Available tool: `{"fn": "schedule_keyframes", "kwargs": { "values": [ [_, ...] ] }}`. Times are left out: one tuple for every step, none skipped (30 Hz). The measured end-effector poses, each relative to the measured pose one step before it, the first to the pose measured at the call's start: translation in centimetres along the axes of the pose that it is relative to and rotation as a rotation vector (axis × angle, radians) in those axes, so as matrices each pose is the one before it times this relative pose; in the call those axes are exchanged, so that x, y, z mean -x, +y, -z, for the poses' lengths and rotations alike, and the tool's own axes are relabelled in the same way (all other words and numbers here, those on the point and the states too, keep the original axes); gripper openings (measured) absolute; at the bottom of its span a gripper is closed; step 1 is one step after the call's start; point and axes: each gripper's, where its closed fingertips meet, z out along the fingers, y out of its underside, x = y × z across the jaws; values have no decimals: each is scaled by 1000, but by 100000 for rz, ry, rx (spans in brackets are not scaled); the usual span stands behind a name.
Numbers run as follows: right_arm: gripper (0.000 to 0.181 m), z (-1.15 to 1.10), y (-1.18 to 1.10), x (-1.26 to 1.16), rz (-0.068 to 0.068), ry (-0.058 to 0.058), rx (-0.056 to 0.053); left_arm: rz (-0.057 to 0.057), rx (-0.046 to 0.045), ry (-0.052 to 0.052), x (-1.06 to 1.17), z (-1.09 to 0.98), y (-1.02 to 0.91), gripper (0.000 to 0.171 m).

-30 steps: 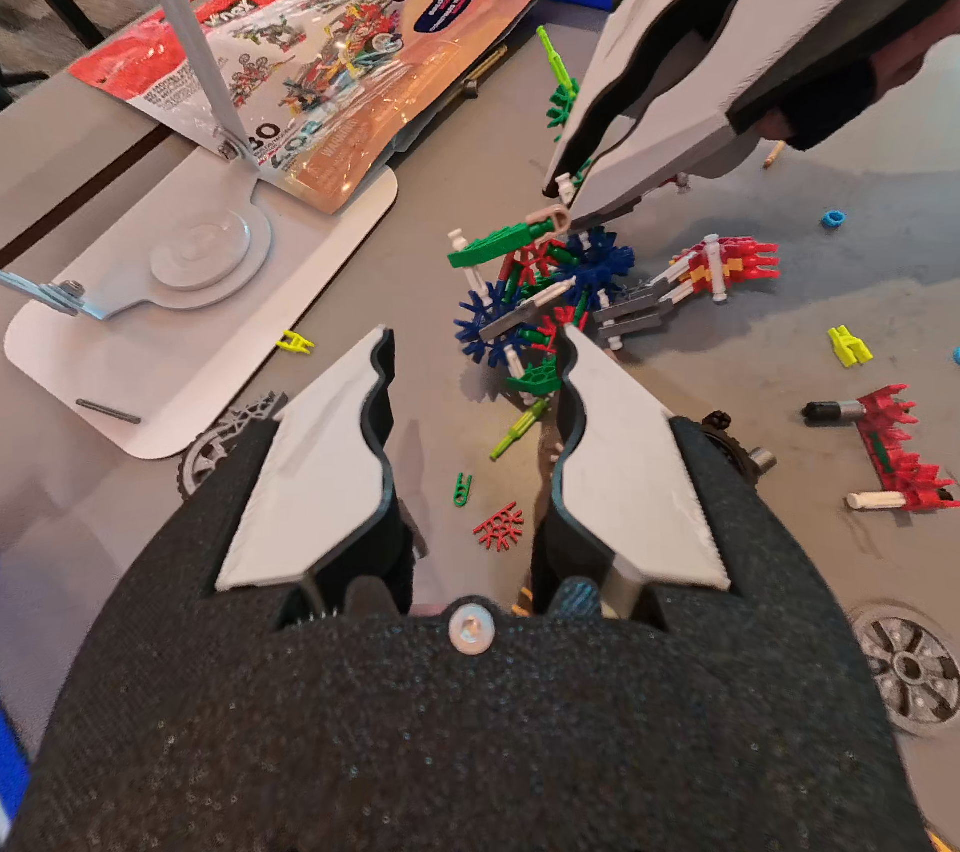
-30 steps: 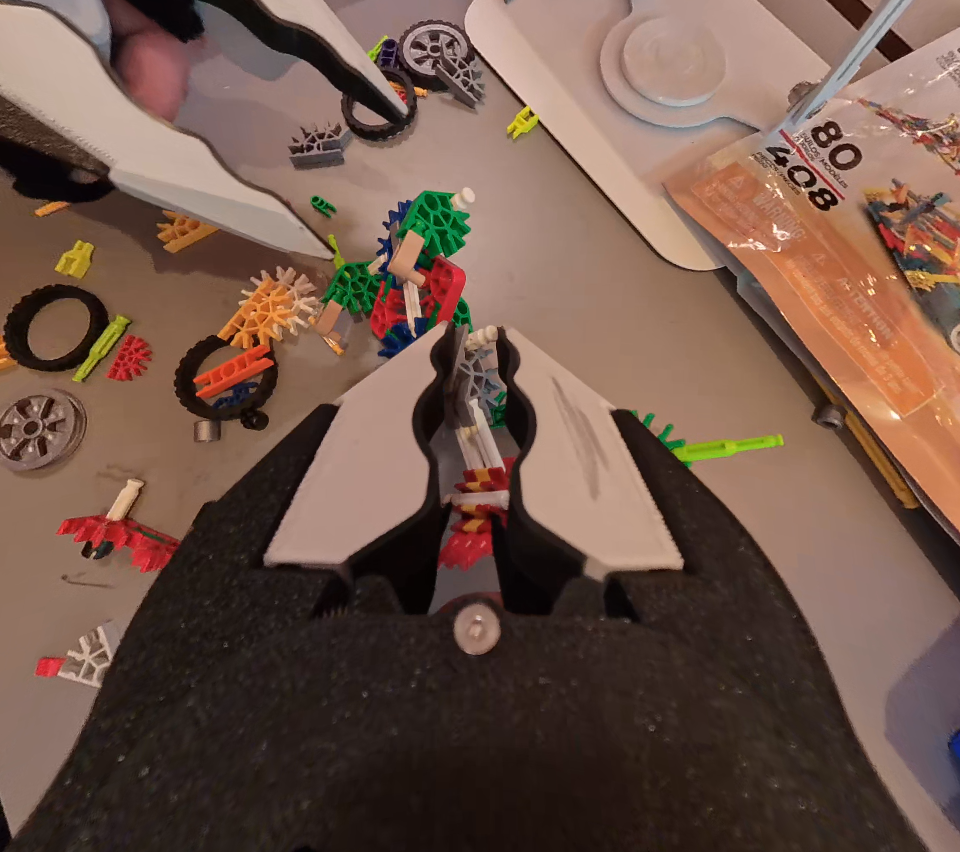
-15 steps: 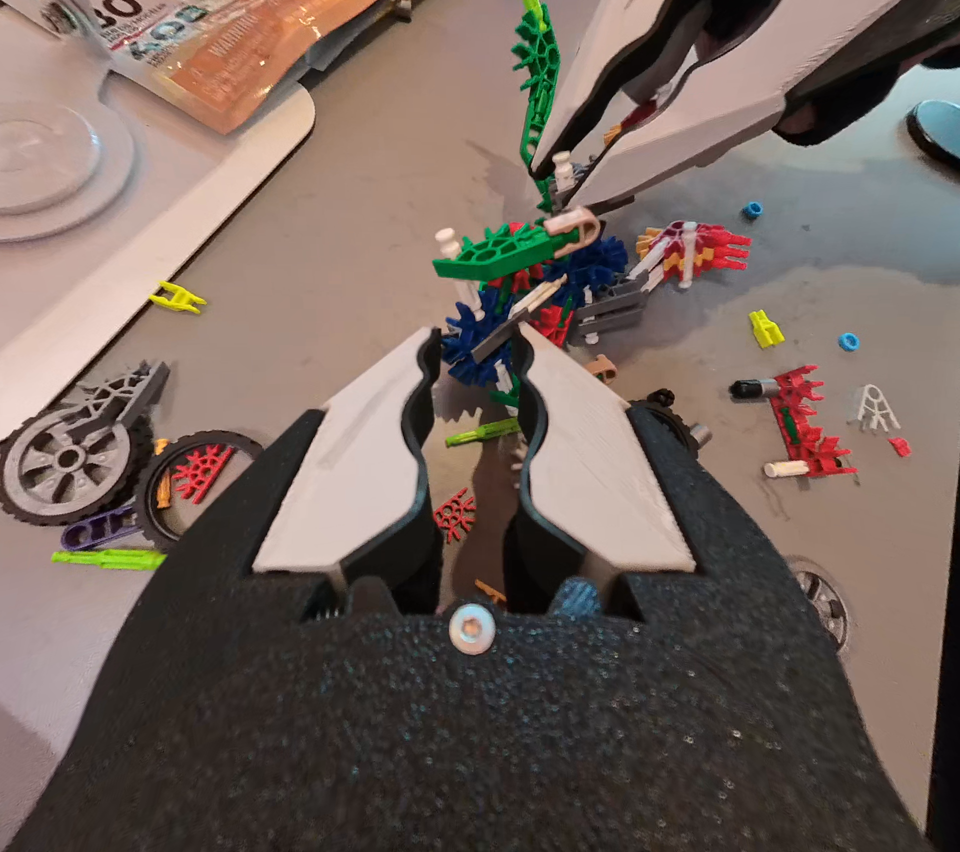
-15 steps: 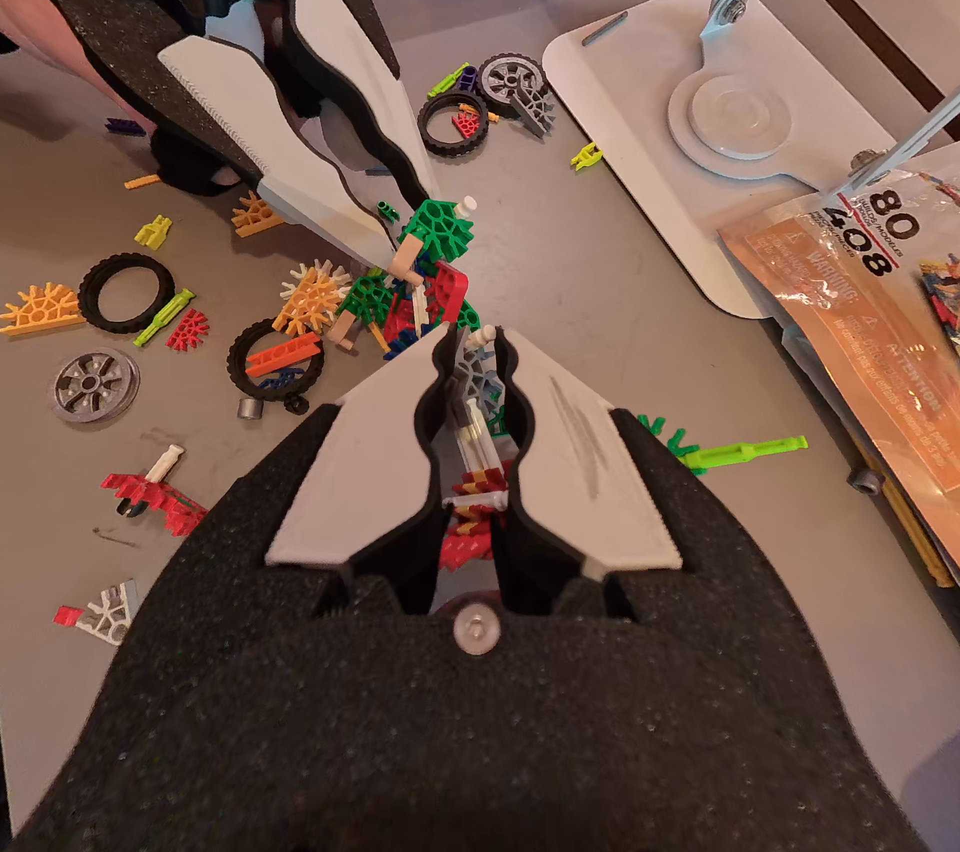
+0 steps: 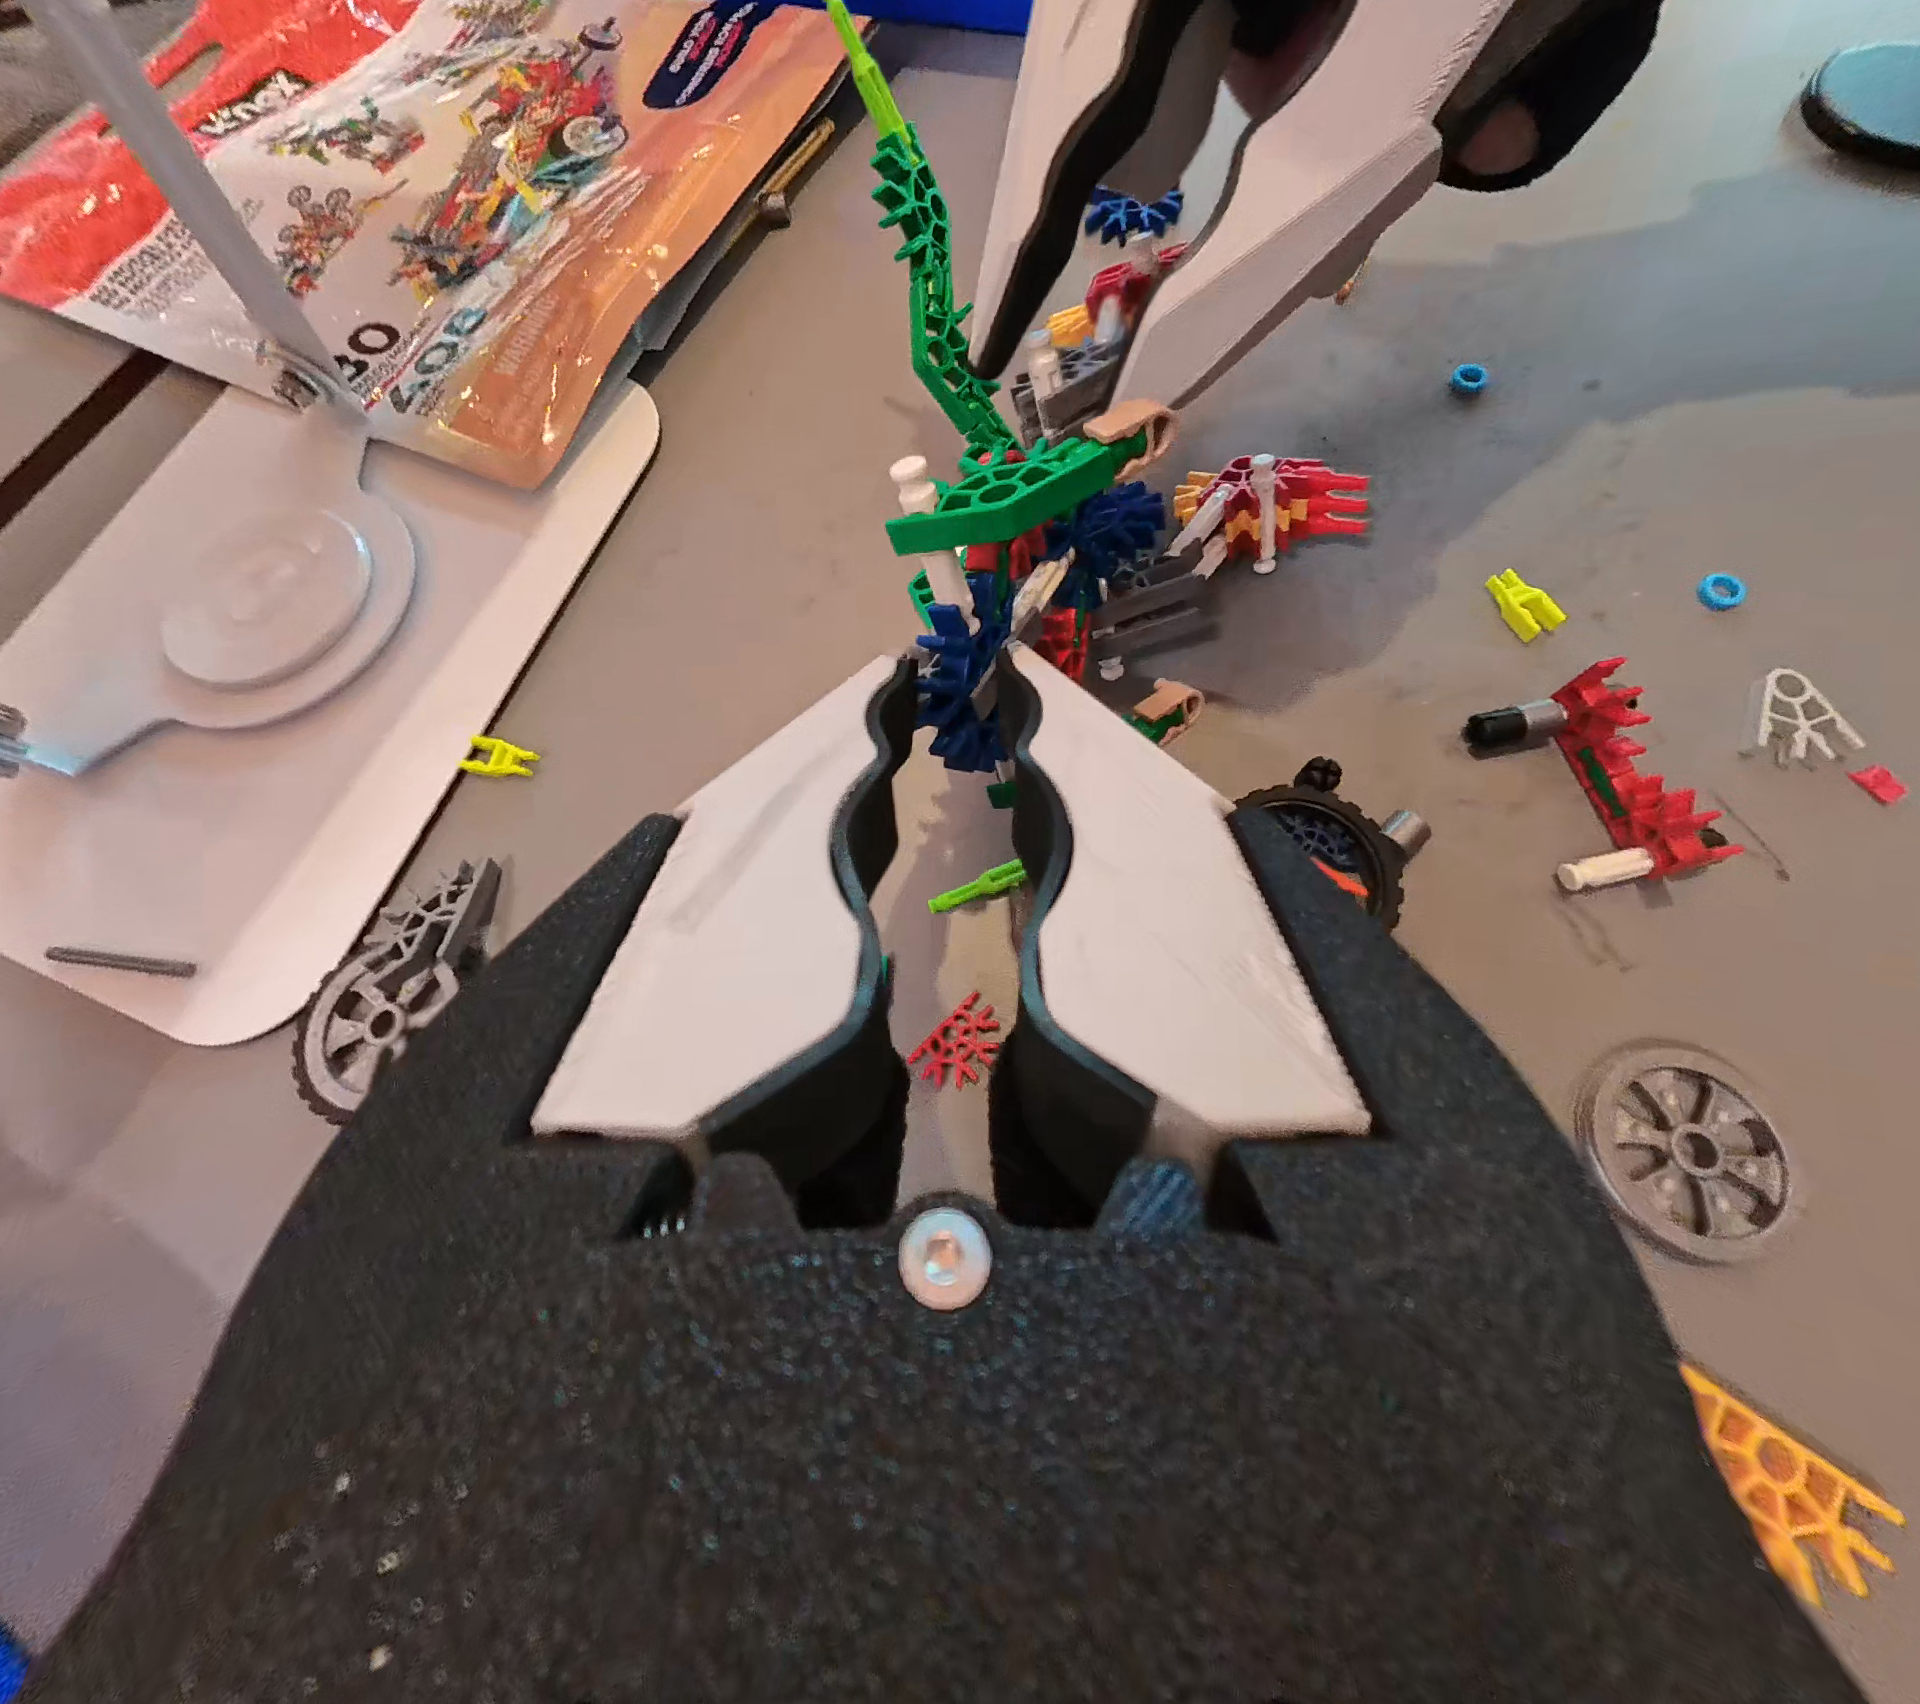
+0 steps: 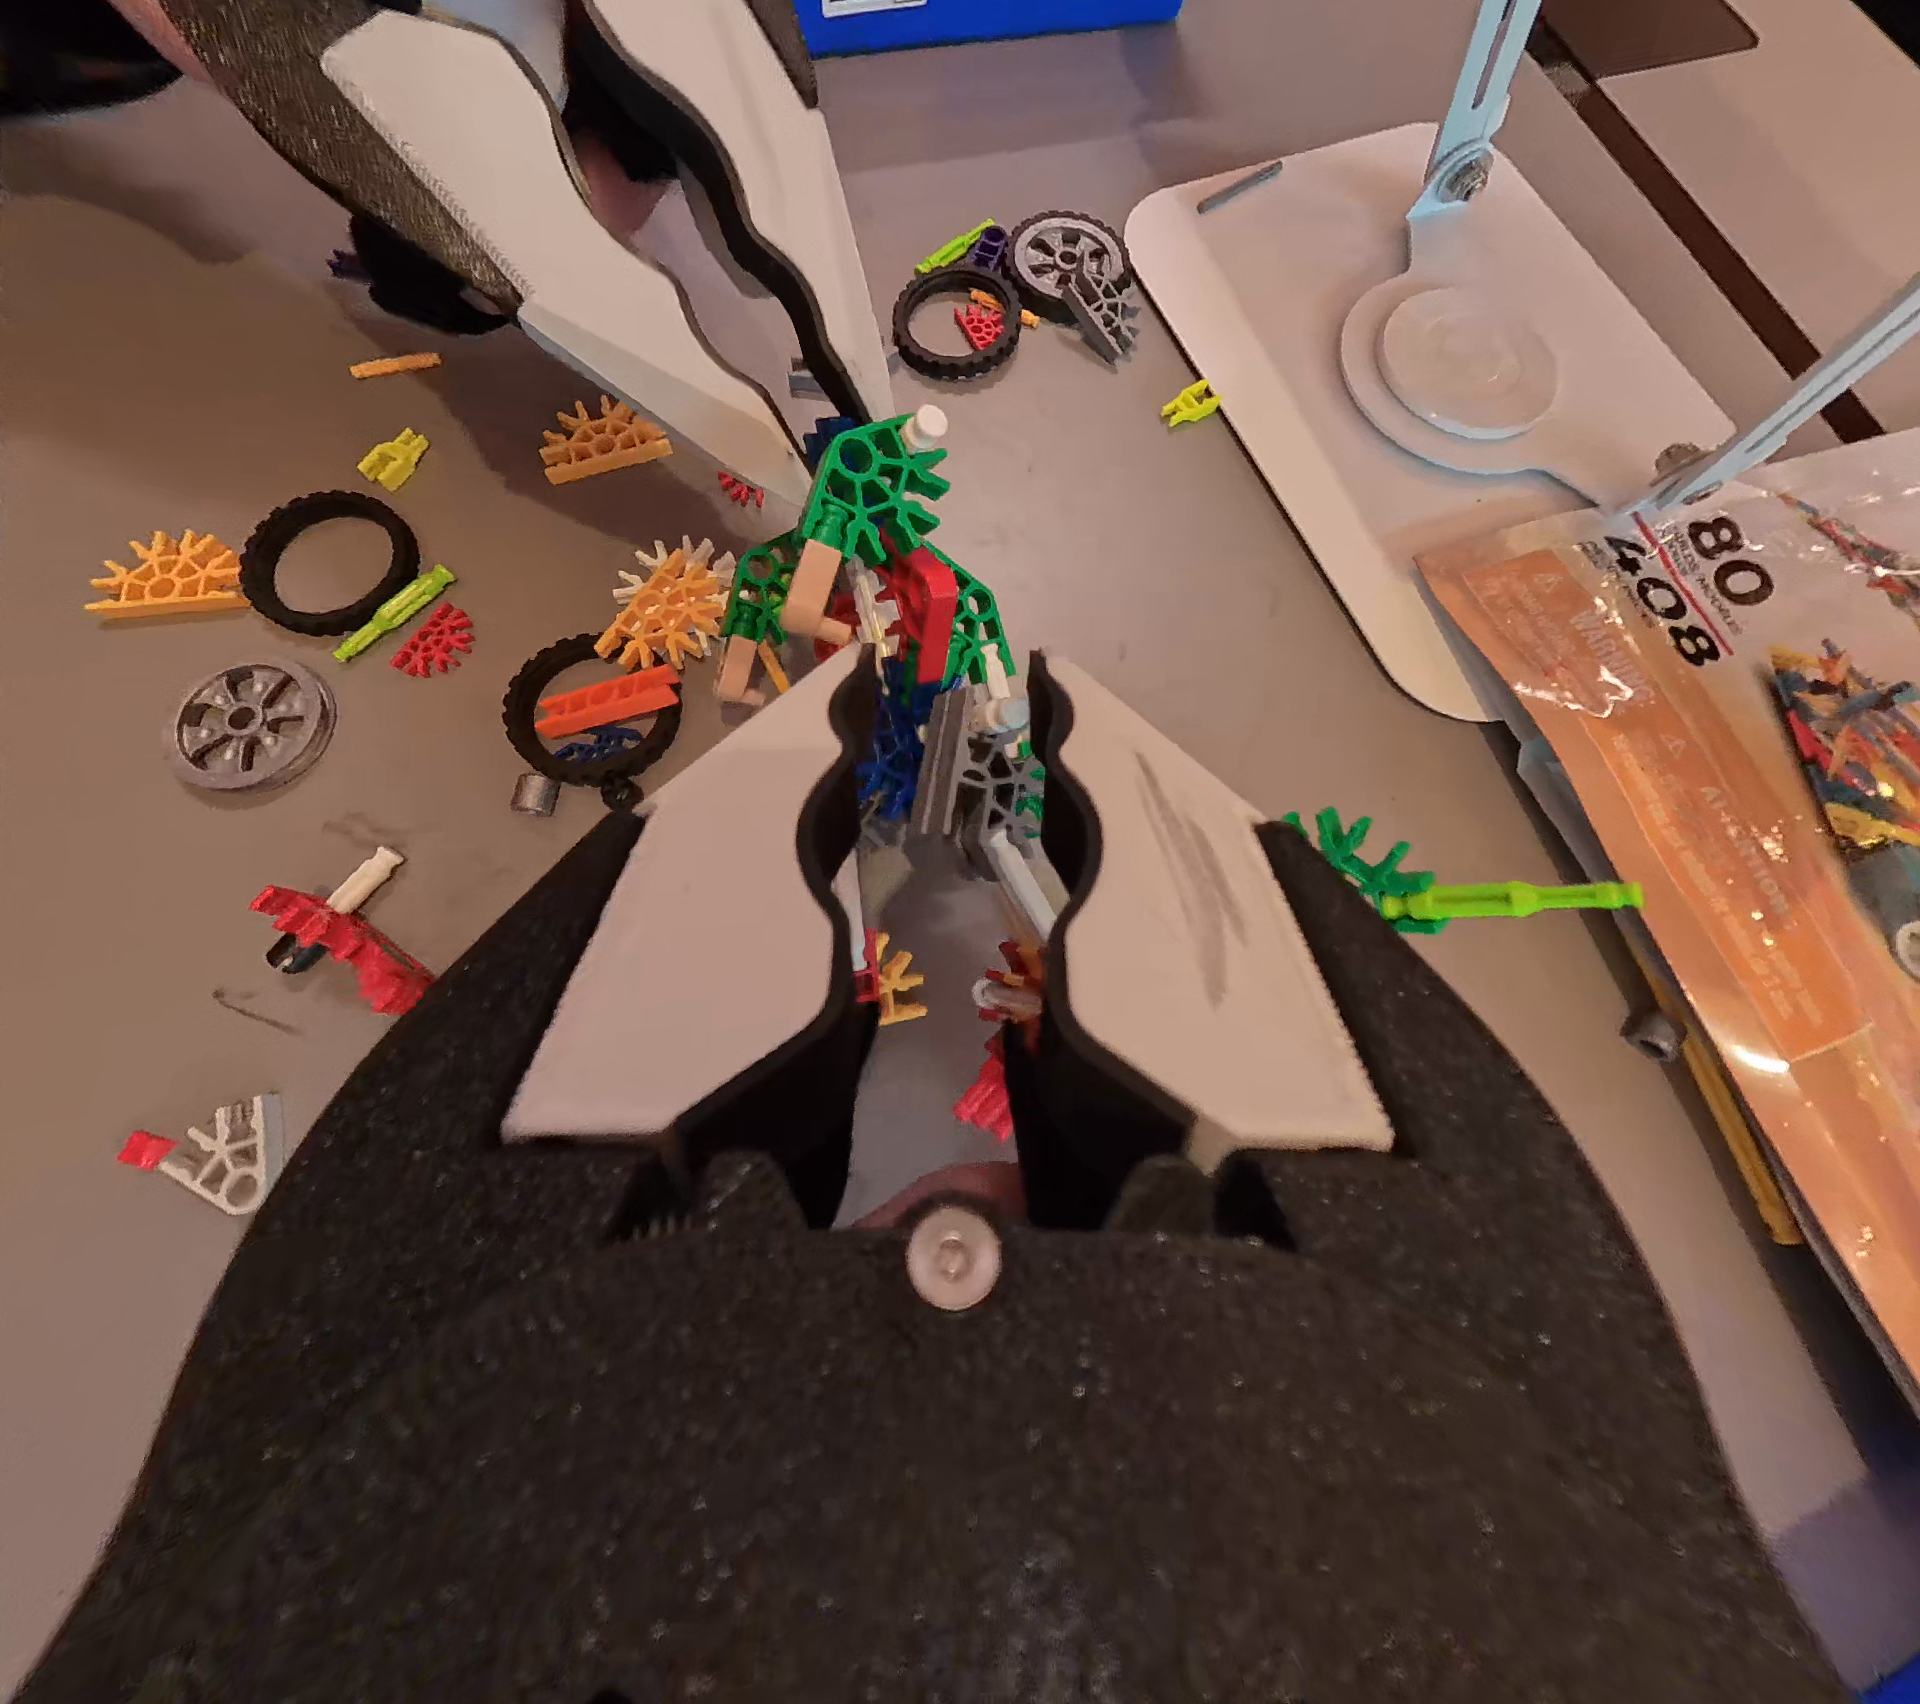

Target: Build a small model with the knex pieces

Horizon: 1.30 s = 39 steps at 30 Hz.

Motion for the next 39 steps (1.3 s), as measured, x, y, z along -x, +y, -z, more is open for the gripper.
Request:
{"fn": "schedule_keyframes", "kwargs": {
  "values": [
    [31, 47, 10, 76, 2208, 524, 881, -1692, -308, -87, -37, 111, -156, 12],
    [34, 39, -19, 98, 2706, 560, 657, -1455, -188, -452, 4, 140, -213, 12],
    [37, -3, -79, 143, 2570, 525, 230, -2103, -79, -817, 46, 168, -271, 12],
    [37, 5, -145, 260, 2363, -194, -196, -2905, -215, -669, -33, 212, -319, 12],
    [37, 10, -168, 252, 2205, -295, -179, -3196, -562, -622, -78, 205, -345, 11],
    [37, 37, -153, 34, 2054, 977, 41, -2820, -180, -993, -24, 165, -260, 11],
    [38, 62, -111, -30, 1747, 1079, 217, -2375, 524, -1015, -4, 100, -103, 11],
    [38, 64, -74, 16, 1363, 497, 187, -2465, 260, -498, -83, 78, -81, 10],
    [40, 61, -59, -51, 984, 661, -107, -2482, -60, -104, -108, 74, -99, 10],
    [40, 27, -111, -55, 599, 632, -519, -2523, -347, 149, -137, 87, -161, 10],
    [40, -31, -135, 58, 304, 16, -693, -2101, -236, 427, -154, 91, -199, 10],
    [40, -75, -116, 141, 353, -320, -535, -2073, -787, 403, -128, 103, -339, 9],
    [40, -97, -107, 172, 827, -308, -595, -2180, -697, 470, -109, 115, -384, 9],
    [40, -74, -110, 245, 1317, -556, -719, -2257, -219, -170, 10, 103, -318, 9],
    [40, -55, -69, 93, 1334, 255, -515, -2095, 598, -782, 120, 72, -165, 9],
    [40, -4, -53, 17, 1415, 511, -270, -2170, 193, -346, 40, 94, -124, 9],
    [39, 57, -80, 12, 1405, 231, -359, -1470, -502, 146, -61, 86, -132, 9],
    [32, 60, -74, -140, 721, 907, -599, -481, -876, 696, -147, 68, -132, 8],
    [29, 15, -39, -217, -204, 1089, -464, -384, -1401, 1478, -286, 83, -211, 8],
    [32, -57, -33, -128, -276, 716, -402, -720, -1098, 844, -166, 88, -215, 8],
    [35, -57, -82, -57, 586, 695, -673, -852, 107, 242, -54, 54, -66, 8],
    [34, -37, -88, 56, 1009, 108, -610, -1409, -56, 296, -90, 73, -80, 8],
    [32, -61, -39, 220, 501, -1016, -293, -1759, -600, 53, -56, 74, -173, 8],
    [32, -83, 48, 290, -44, -1573, 71, -1777, -313, 503, -114, 74, -148, 8],
    [31, -66, 76, 241, 26, -1329, 51, -1601, -215, 875, -119, 93, -146, 8],
    [26, -21, 35, 167, 430, -887, -135, -1152, -623, 382, -16, 108, -187, 8],
    [24, 7, -4, 8, 547, 83, -130, -276, -1027, 11, 60, 79, -231, 8],
    [23, 3, 17, -52, 15, 271, 106, 559, -1214, -151, 57, 59, -215, 8],
    [21, 17, 28, -9, -785, -345, -33, 720, -1145, -343, 56, 28, -160, 8],
    [20, 20, 32, -2, -1600, -777, -459, 450, -713, -497, 45, -13, -44, 8],
    [20, -16, 6, -86, -2437, -404, -1032, 86, -376, -1456, 197, -24, 28, 9],
    [19, -31, 5, -127, -2593, -228, -1181, 142, -236, -1831, 289, -55, 76, 9],
    [19, -9, 25, -114, -1933, -312, -854, 850, -335, -897, 201, -26, 65, 9],
    [18, -4, 32, -176, -1521, 293, -586, 1896, -815, -511, 215, 4, 30, 10],
    [18, -2, 35, -214, -1718, 586, -689, 2672, -842, -1571, 471, 36, 72, 14],
    [18, 5, 41, -159, -1918, 156, -783, 3383, -769, -1607, 577, 70, 120, 22],
    [18, 17, 46, -171, -1713, 157, -739, 4182, -632, -451, 505, 89, 197, 30],
    [18, 35, 62, -228, -1163, 670, -638, 4801, -1049, -374, 594, 141, 173, 36],
    [18, 48, 63, -316, -744, 1222, -518, 5106, -1512, -323, 654, 200, 123, 39]
  ]
}}
